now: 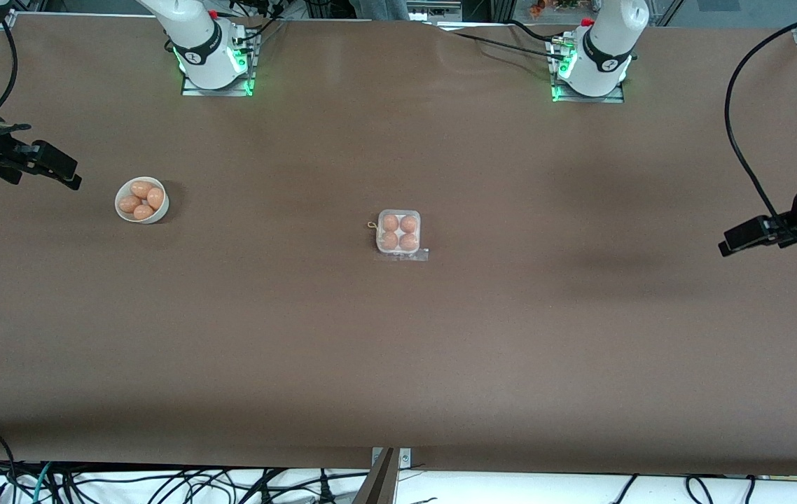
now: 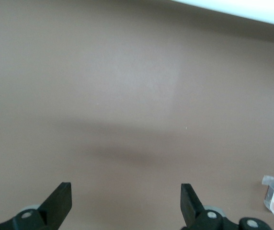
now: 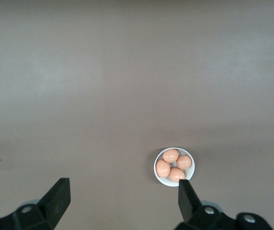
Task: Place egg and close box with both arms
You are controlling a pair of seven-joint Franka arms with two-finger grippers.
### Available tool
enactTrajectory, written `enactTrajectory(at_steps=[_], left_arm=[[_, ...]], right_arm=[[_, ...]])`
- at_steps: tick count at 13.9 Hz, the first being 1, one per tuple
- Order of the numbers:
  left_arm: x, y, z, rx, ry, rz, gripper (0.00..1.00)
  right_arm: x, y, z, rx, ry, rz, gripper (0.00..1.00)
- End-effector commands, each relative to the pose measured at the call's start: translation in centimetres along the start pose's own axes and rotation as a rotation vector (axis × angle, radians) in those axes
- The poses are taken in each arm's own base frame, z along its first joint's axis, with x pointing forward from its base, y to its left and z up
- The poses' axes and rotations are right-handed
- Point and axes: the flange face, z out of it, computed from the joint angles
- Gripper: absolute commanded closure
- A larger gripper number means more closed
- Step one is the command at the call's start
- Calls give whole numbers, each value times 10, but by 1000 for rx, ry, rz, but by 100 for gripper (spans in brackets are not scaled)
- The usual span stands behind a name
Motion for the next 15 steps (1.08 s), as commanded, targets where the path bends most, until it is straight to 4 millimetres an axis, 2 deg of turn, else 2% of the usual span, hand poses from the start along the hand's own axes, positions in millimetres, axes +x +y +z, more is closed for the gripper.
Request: enactTrajectory(at_steps=[1, 4, 6, 11, 13, 15], left_arm=[[-21, -2, 15, 96, 26, 60, 0], [-24, -3, 20, 121, 27, 69, 0], [-24, -13, 27, 119, 34, 60, 0], [-27, -11, 38, 101, 30, 58, 0], [-29, -19, 30, 16, 31, 18, 0], [-31, -20, 25, 7, 30, 14, 0]], right_arm=[[-1, 1, -4, 4, 1, -15, 0], [-1, 1, -4, 4, -1, -15, 0], [-2, 1, -5, 4, 1, -15, 0], [-1, 1, -4, 4, -1, -15, 0], [-1, 2, -4, 3, -1, -14, 0], [-1, 3, -4, 3, -1, -12, 0]])
